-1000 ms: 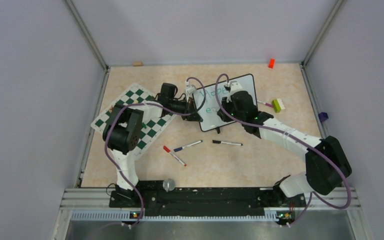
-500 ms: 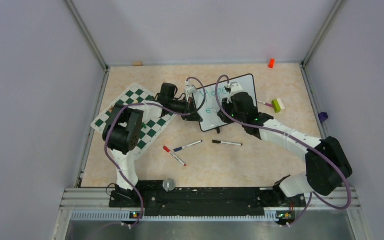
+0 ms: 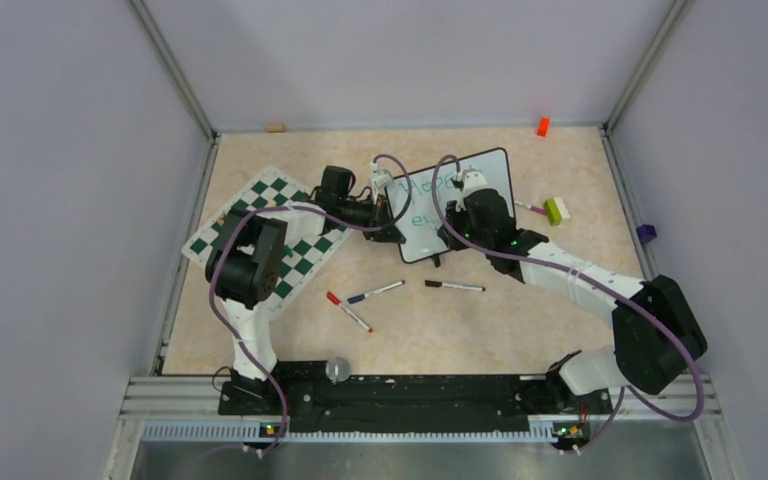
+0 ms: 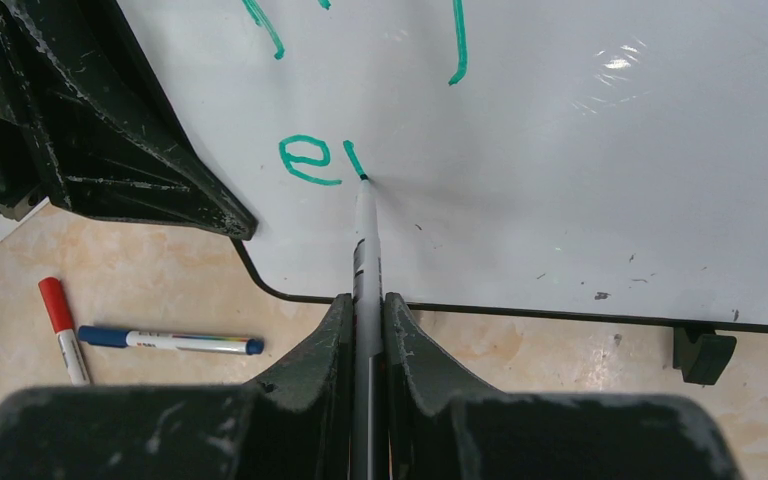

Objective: Write a sentence on the whiteboard

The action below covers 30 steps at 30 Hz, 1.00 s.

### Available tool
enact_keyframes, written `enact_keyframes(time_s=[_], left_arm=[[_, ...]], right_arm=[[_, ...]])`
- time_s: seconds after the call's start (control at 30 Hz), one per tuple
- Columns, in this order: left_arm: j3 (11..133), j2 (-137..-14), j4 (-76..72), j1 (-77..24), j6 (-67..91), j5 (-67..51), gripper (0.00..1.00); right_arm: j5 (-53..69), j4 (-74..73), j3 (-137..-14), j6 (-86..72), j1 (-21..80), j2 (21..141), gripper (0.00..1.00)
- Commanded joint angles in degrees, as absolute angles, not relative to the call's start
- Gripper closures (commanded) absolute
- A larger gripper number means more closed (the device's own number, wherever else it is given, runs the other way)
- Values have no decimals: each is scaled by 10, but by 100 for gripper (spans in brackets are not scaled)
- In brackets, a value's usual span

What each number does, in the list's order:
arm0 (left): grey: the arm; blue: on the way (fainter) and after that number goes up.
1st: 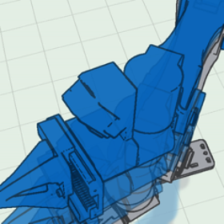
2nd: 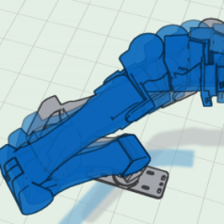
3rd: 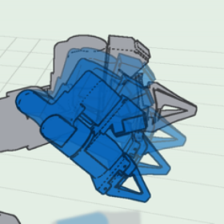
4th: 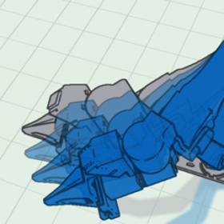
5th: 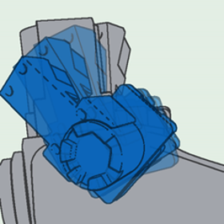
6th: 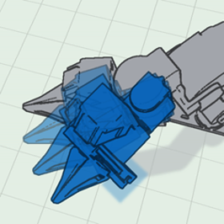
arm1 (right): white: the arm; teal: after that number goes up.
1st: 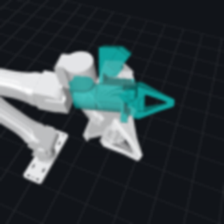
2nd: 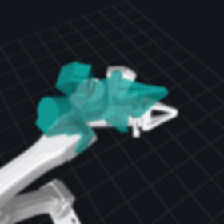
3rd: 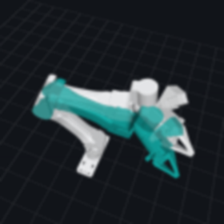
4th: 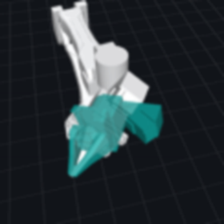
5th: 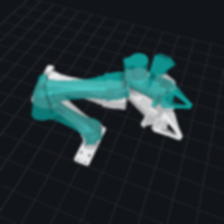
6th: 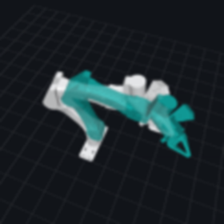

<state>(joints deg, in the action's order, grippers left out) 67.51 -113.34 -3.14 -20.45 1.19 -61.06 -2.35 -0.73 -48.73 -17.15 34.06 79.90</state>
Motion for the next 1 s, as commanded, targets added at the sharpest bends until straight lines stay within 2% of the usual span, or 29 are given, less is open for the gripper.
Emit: enact_keyframes(time_s=[0.0,0.67,0.97], left_arm=[[677,-1128,-19,-217,-17,-616,100],[677,-1128,-19,-218,-17,-615,100],[677,-1128,-19,-218,-17,-616,100]], right_arm=[[-51,1,-493,-170,338,791,100],[-44,-16,-554,-162,325,812,100],[-33,-19,-525,-154,325,756,100]])
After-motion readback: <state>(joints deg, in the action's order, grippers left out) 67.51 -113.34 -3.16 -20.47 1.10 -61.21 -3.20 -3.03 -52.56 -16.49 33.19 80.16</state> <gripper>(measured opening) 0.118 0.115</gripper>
